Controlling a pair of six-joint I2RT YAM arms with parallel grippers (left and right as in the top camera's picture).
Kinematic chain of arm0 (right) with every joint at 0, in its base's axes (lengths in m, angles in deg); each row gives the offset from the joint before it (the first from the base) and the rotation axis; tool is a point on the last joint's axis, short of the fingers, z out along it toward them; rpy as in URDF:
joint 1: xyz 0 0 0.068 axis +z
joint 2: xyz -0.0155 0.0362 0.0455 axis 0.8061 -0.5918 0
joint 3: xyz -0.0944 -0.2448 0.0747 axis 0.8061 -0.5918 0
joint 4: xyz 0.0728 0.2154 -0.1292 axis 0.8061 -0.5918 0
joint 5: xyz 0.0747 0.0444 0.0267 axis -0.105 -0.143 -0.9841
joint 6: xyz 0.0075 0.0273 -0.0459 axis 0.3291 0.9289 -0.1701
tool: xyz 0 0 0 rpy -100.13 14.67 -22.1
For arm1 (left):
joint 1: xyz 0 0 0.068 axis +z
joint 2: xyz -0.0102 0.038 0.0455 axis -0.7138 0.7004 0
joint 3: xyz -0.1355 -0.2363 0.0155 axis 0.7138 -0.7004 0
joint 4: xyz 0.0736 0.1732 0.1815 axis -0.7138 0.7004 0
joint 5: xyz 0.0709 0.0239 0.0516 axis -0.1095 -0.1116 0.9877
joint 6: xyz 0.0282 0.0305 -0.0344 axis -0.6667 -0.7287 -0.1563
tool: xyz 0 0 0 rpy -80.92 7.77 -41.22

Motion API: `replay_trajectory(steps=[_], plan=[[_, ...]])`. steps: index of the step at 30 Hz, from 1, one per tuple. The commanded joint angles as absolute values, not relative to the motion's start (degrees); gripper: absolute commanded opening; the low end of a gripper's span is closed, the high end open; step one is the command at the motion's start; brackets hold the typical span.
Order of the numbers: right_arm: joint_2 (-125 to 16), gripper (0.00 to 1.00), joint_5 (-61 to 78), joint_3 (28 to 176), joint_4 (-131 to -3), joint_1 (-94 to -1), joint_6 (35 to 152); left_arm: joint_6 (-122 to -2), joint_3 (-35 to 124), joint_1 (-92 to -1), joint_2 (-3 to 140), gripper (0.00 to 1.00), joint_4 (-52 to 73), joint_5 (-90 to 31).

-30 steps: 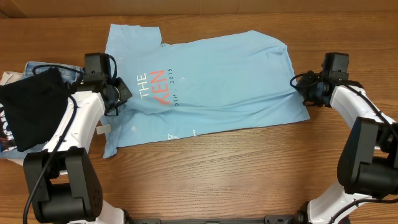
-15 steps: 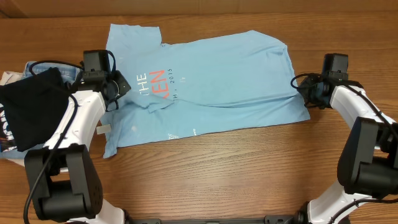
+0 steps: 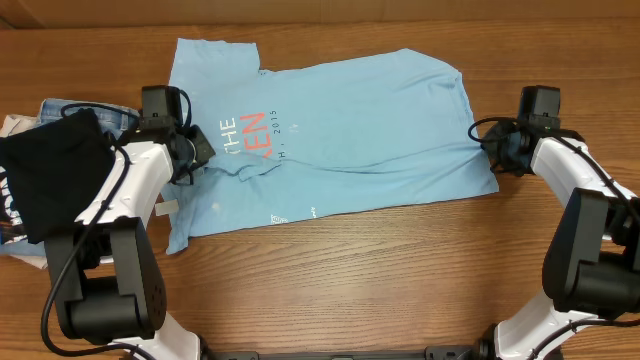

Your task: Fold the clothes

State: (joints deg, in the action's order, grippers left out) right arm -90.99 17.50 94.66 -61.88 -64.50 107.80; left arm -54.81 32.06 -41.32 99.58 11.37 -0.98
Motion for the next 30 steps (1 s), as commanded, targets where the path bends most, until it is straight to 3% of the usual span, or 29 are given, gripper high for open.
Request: replay_trajectory(steps=[1,9,15,30], plan=[[-91.0,0.41,18.4,96.1,-63.3,-64.7,106.3,-57.9,33.8,-41.0,96.5,0.17,16.5,-2.4],[-91.0,0.46,19.1,96.1,-73.3,-64.7,105.0,-57.8,33.9,-41.0,95.4,0.18,37.4,5.0],[-91.0,0.46,19.5,96.1,-78.9,-64.7,104.6,-57.8,33.9,-41.0,95.4,0.31,36.8,7.4],[-91.0,0.56,21.6,96.1,-85.2,-64.7,104.5,-58.1,33.1,-42.2,95.6,0.33,37.6,0.5]])
